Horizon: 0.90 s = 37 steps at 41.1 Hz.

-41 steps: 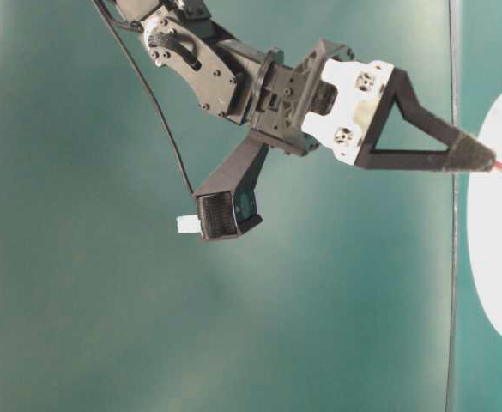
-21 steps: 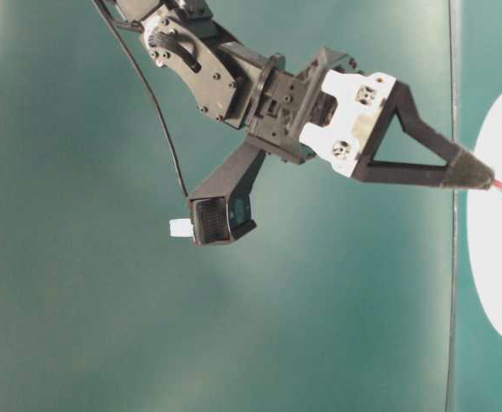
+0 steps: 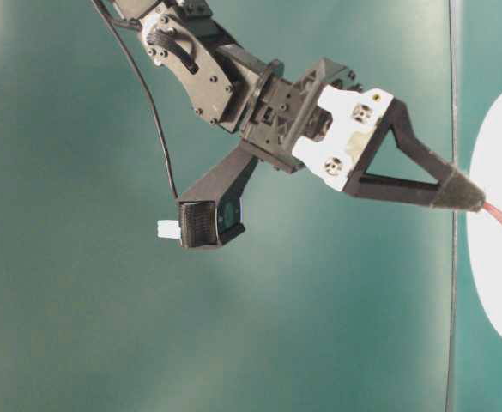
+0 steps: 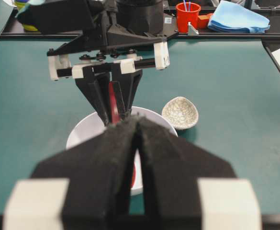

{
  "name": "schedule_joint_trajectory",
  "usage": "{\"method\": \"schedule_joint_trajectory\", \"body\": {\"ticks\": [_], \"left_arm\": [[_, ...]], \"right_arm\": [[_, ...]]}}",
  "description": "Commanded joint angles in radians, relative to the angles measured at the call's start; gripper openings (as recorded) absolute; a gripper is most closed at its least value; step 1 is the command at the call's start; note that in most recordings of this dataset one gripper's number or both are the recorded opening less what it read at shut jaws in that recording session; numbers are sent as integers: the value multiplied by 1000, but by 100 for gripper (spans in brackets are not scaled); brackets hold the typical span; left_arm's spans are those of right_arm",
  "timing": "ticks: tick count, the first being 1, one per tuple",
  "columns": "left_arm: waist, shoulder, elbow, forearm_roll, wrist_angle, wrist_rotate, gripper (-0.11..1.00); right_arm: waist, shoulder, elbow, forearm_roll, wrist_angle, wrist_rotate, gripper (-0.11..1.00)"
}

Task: Scoop the yellow hexagonal prism block from the bowl with a spoon using the right arm.
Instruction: 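Slide the spoon under the yellow hexagonal block, then lift the spoon with the block up and out of the bowl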

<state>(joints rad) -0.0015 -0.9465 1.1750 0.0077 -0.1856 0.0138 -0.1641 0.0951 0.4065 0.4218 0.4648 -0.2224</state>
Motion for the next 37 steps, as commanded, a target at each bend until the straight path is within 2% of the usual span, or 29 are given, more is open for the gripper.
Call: {"method": "schedule_joint_trajectory", "body": {"ticks": [1, 12, 37], "left_arm": [[0, 6, -29, 3, -11, 2, 2], [0, 6, -29, 2, -11, 2, 2], [0, 6, -29, 3, -8, -2, 2]], "right_arm": [[6, -18, -3, 5, -12, 2, 25], [12, -49, 49, 6, -55, 18, 25], [66, -186, 259, 6, -354, 98, 25]]}}
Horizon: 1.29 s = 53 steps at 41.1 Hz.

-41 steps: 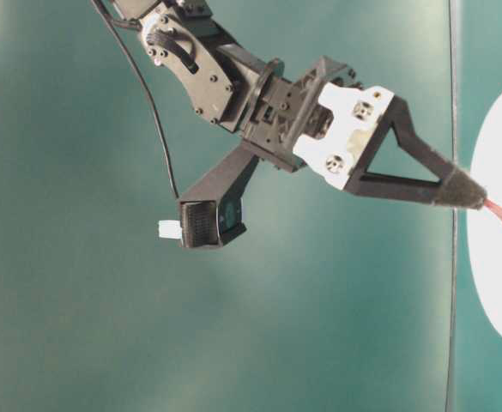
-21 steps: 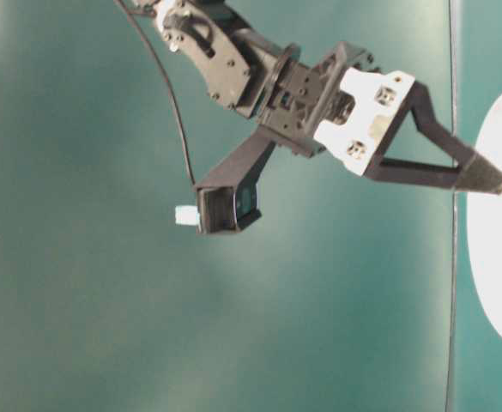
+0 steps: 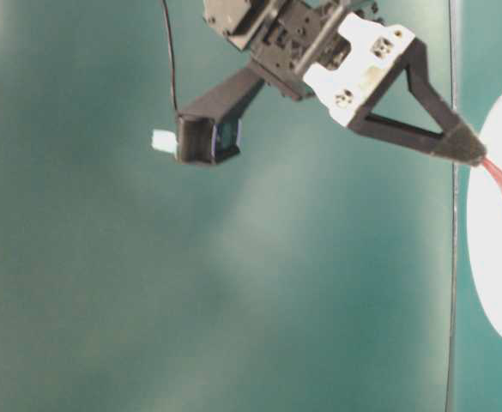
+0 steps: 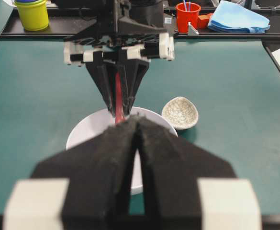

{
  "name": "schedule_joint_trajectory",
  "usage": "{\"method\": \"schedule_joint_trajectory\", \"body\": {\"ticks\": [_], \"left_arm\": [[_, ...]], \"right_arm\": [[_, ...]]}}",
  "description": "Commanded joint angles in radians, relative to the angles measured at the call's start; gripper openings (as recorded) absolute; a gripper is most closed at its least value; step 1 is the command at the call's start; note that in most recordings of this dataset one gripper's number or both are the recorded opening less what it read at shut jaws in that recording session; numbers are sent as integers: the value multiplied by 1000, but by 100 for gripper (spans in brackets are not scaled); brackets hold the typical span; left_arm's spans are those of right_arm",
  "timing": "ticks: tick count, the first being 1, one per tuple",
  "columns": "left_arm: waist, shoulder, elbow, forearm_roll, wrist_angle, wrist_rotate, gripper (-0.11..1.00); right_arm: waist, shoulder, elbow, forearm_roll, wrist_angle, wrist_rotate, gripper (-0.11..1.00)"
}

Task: Scoop the yellow hexagonal prism block from the bowl with a spoon using the right arm.
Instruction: 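Lift the spoon with the block up and out of the bowl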

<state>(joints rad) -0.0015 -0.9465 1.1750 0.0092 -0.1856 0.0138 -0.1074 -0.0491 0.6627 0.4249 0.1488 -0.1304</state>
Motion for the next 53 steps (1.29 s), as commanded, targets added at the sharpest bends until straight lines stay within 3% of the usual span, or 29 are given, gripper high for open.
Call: {"method": "schedule_joint_trajectory", "body": {"ticks": [1, 13, 53], "left_arm": [[0, 6, -28, 2, -8, -2, 2], [0, 6, -29, 2, -6, -5, 2], [0, 8, -29, 2, -5, -3, 2]], "right_arm": [[11, -46, 11, 5, -51, 12, 25], [26, -84, 58, 3, -109, 35, 25], [28, -238, 75, 5, -97, 60, 25]]}}
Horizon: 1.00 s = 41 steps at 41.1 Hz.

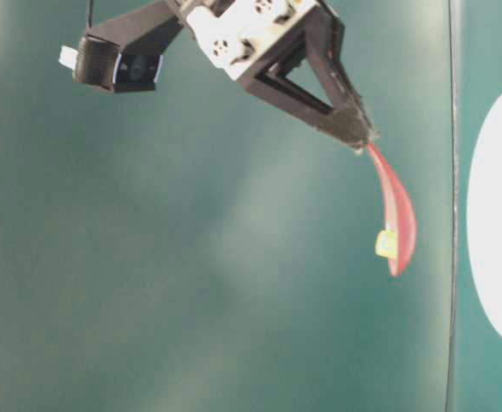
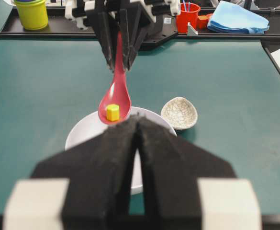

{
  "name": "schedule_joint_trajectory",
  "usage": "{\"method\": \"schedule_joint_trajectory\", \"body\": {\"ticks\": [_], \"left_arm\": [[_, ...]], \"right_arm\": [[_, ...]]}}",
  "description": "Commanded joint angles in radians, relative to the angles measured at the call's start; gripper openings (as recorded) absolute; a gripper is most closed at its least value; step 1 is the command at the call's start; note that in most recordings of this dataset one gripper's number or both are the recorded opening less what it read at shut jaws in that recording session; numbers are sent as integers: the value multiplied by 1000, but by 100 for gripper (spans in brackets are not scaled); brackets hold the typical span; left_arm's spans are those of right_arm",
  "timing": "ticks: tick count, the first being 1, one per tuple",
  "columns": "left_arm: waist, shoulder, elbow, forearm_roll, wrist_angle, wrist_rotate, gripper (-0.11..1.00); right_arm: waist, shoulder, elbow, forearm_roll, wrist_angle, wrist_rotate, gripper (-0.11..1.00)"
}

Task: Scoop the yellow hexagonal prism block from the bowl with a spoon using the right arm.
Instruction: 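Lift the spoon with the block up and out of the bowl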

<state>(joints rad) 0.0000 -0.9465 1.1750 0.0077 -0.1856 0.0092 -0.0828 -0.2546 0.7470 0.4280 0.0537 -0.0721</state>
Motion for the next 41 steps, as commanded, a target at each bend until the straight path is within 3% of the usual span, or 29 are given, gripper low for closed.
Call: {"method": "schedule_joint_trajectory", "body": {"ticks": [1, 41], "left_arm": [[-2, 9, -29, 3, -3, 2, 2], [-2, 6, -40, 2, 3, -35, 2]], "right_arm": [[3, -34, -8, 2, -2, 2, 25], [3, -72, -2, -5, -6, -12, 25]]}}
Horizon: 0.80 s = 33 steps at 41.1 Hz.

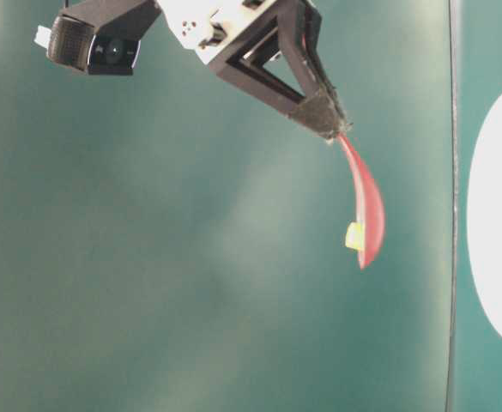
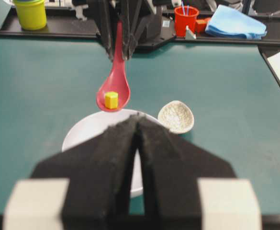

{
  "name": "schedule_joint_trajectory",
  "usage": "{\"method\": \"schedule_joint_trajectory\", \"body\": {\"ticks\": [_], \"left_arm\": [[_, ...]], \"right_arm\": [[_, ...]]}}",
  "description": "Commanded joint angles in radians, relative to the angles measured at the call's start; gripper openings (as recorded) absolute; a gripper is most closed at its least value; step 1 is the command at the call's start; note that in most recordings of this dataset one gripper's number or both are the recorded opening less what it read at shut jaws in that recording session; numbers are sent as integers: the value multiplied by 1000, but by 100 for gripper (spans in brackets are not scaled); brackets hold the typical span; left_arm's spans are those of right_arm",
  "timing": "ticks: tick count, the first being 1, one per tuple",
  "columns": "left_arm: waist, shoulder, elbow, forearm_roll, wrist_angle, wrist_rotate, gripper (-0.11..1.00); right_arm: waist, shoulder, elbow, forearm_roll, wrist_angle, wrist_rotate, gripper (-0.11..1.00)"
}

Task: Scoop the yellow hexagonal prism block from the bowl with a spoon using the right arm.
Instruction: 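Lift the spoon with the block up and out of the bowl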

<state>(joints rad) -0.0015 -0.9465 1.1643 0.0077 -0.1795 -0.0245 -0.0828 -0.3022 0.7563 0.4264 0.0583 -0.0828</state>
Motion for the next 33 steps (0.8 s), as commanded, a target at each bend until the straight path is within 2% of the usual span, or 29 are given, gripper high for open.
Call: {"method": "schedule_joint_trajectory", "body": {"ticks": [1, 20, 33], "left_arm": [[0, 6, -29, 2, -2, -2, 2], [0, 6, -29, 3, 92, -2, 2], [0, 6, -29, 3, 114, 0, 2]], "right_arm": [[3, -25, -9, -3, -12, -6, 25], [3, -28, -6, -63, -23, -14, 25], [3, -28, -5, -74, -31, -15, 25]]}}
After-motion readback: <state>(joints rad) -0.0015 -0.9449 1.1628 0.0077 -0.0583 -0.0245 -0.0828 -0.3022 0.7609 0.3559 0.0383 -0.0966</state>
